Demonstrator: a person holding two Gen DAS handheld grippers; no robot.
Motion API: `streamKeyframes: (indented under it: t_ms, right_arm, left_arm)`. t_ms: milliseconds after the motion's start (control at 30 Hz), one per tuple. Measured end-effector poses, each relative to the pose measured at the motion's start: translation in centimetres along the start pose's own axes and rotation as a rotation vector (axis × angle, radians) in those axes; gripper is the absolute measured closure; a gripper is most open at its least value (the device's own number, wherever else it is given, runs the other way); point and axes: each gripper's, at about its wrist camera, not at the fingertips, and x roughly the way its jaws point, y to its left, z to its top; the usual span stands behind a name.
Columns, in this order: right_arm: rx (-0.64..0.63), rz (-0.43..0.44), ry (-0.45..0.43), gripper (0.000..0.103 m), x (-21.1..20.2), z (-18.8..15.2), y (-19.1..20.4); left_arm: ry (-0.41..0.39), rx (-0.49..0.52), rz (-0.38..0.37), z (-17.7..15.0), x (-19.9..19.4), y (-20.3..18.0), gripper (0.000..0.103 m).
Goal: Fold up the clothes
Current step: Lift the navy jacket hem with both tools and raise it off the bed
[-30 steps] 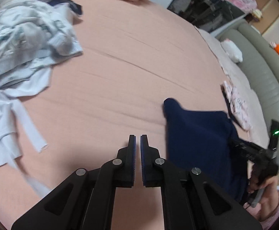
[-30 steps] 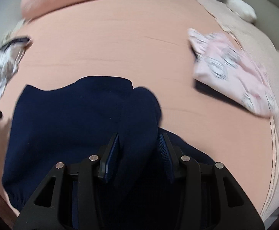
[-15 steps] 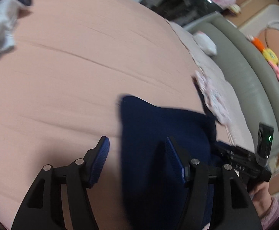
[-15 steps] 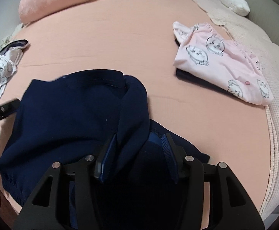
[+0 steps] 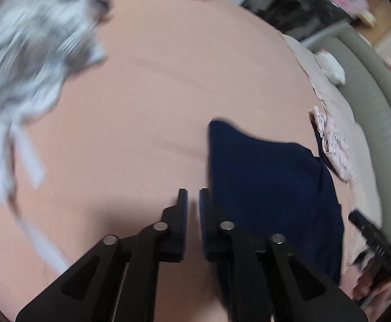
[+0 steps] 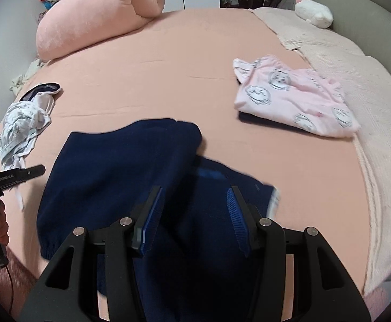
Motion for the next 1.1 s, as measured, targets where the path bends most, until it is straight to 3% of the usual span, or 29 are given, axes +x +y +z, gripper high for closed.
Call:
streamKeyframes:
  t_ms: [33, 100, 267, 400, 533, 667, 767, 800, 833, 867, 933, 1000, 1100]
  right_arm:
    - [0.009, 0.003, 0.004, 0.054, -0.6, -0.8, -0.4]
    - [0.035, 0.018, 0.013, 0.054, -1.5, -2.6, -1.1]
    - [0.130, 0.060, 0.075, 0.054, -2.7, -7.8, -3.1]
    - [0.080, 0.065, 0.133, 0.053, -2.0, -10.6, -2.4]
    - [0.048, 0.066, 0.165, 0.053, -0.8, -12.1, -1.4]
    - [0.083, 0.079, 0.147, 0.053, 0.0, -11.9, -1.4]
    - [0.148, 0.154, 0.159, 0.050, 1.4, -11.7, -1.9]
    - [0.167, 0.184, 0.167, 0.057, 2.0, -11.7, -2.1]
    - [0.184, 0.207, 0.174, 0.069, 2.5, -11.7, -2.2]
    - [0.194, 0.211, 0.175, 0.084, 2.5, -11.4, -2.3]
    - [0.197, 0.200, 0.155, 0.086, 1.4, -10.5, -2.1]
    - [0.165, 0.196, 0.107, 0.087, -0.7, -9.2, -1.6]
    - [0.143, 0.266, 0.019, 0.087, -5.0, -7.1, -1.1]
  left_arm:
    - [0.007, -0.014, -0.019, -1.2, -0.5, 0.2, 0.058]
    - [0.022, -0.041, -0.058, -3.5, -1.5, 0.6, 0.048]
    - [0.107, -0.026, -0.127, -8.7, -1.0, -0.9, 0.048]
    - [0.118, 0.063, -0.075, -10.2, 0.0, -3.2, 0.048]
    - [0.030, 0.088, 0.012, -10.7, -1.0, -4.0, 0.048]
    - [0.073, 0.084, -0.077, -11.6, 0.0, -4.3, 0.049]
    - [0.082, 0.073, -0.121, -11.7, 0.8, -4.3, 0.050]
    - [0.078, 0.070, -0.128, -11.6, 1.0, -4.4, 0.052]
    - [0.078, 0.065, -0.137, -11.2, 1.2, -4.7, 0.074]
    - [0.082, 0.062, -0.137, -10.9, 1.1, -4.9, 0.085]
    - [0.064, 0.066, -0.125, -10.3, 0.1, -5.3, 0.088]
    - [0.005, 0.077, -0.167, -9.9, -2.7, -6.2, 0.088]
    - [-0.084, 0.106, -0.220, -9.2, -7.3, -7.6, 0.088]
